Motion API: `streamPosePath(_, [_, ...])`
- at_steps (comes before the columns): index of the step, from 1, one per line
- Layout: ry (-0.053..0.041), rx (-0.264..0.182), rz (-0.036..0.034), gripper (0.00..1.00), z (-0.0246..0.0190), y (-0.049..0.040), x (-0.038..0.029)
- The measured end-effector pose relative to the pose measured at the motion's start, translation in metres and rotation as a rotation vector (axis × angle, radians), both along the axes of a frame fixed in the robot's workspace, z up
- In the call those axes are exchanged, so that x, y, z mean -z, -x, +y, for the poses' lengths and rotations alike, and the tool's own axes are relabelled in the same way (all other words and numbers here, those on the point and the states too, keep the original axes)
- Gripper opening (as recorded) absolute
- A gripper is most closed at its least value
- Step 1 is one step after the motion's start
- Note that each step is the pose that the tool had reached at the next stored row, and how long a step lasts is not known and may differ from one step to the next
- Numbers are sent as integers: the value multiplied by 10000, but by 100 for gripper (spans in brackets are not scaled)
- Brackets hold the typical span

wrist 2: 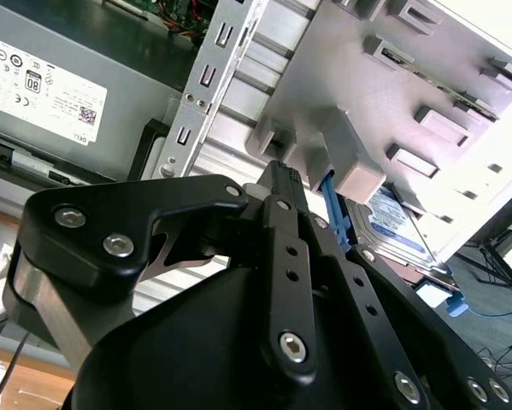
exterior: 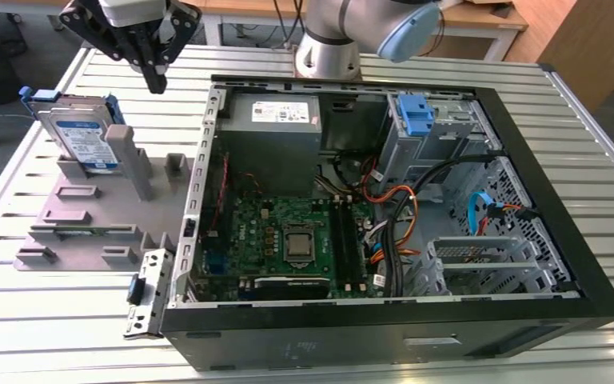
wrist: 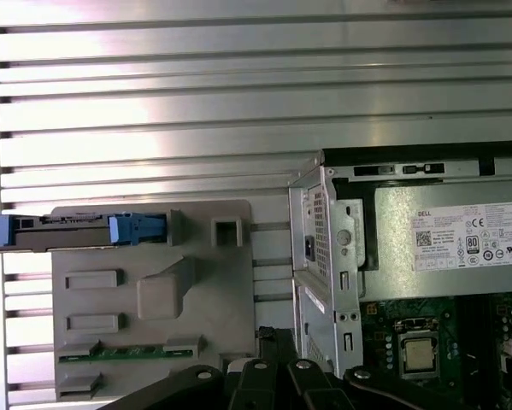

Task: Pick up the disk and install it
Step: 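Reach for the disk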

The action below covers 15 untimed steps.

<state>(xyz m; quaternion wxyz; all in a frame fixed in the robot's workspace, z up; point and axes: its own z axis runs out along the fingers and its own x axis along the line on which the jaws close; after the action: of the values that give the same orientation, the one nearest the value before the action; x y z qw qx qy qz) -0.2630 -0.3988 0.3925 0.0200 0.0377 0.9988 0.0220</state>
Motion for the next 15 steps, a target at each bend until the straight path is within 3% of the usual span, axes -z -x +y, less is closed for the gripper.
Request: streamPosePath(15, [0,-1,0,11,1,199,3])
